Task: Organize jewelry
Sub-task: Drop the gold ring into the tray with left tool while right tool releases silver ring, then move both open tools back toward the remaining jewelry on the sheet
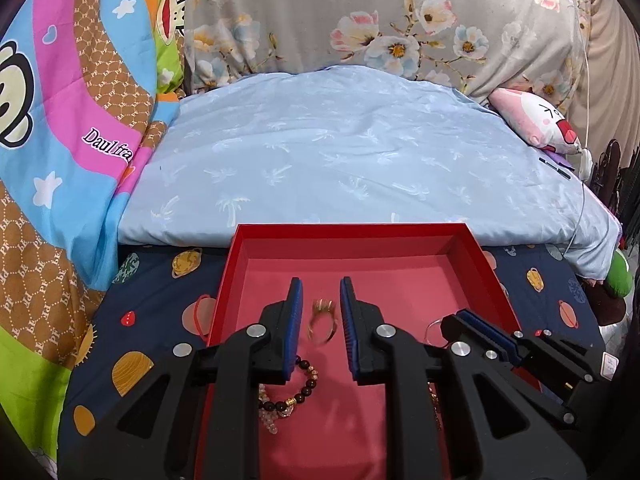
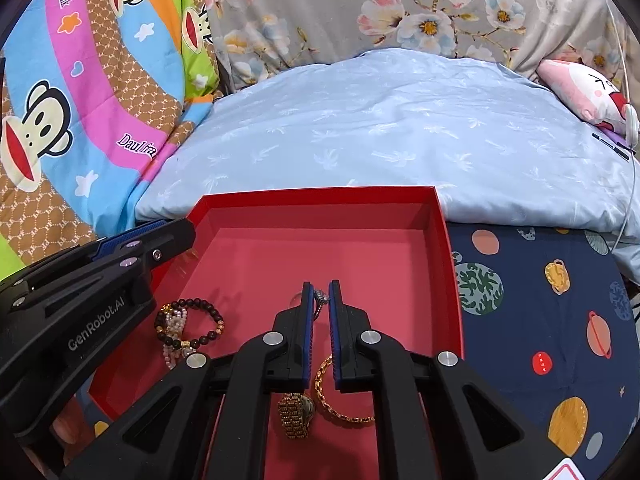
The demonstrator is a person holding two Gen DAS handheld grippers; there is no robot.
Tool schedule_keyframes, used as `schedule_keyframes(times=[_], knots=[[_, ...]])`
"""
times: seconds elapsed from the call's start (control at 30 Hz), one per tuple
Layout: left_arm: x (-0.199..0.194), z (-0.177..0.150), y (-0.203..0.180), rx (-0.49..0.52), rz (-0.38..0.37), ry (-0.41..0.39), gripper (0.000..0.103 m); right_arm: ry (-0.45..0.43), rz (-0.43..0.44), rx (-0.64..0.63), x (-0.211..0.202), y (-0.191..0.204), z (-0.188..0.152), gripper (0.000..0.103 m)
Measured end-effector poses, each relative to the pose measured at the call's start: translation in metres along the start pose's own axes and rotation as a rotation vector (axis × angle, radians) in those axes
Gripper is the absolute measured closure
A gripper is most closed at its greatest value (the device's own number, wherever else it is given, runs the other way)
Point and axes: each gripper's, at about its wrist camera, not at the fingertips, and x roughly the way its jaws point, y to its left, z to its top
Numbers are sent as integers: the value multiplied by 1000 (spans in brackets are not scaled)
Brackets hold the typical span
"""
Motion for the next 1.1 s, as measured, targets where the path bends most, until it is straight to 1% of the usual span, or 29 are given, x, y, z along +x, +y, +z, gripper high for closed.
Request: schedule_keyframes(times=[0.17,0.2,0.23,0.33,0.43,0.57,0.63,0.7,0.8,0.87,0.9,0.93,1.1], knots=[[-1,1,0,6,4,-12,84,-10,-6,-13,0,3,0,95],[-1,1,0,4,5,-12,81,-11,-6,-11,0,3,1,94],[-1,2,1,-1,7,-11,74,-14,-5,-9,-1,2,1,94],[-6,2,5,-15,20,-24,59,-28,-6,0,-7,0,0,92],[-13,3,11,-29,28,-29,53,-45,-4,12,-17,-3,-1,91],[-27,-3,19,-45,37,-32,52,-66,6,28,-35,-5,-7,91],[-37,-7,22,-52,34,-37,51,-77,10,37,-46,-6,-12,85],[-46,-12,24,-57,35,-41,51,-84,19,48,-57,-6,-20,82],[-62,-22,28,-59,37,-42,51,-74,23,49,-72,-3,-36,82],[-76,-34,30,-56,45,-45,50,-66,23,45,-81,1,-47,82],[-80,-37,32,-56,45,-45,46,-65,22,43,-85,3,-53,82],[-85,-42,33,-57,48,-44,45,-62,20,39,-90,4,-60,82],[-111,-79,44,-54,64,-22,44,-39,21,39,-114,9,-96,81]])
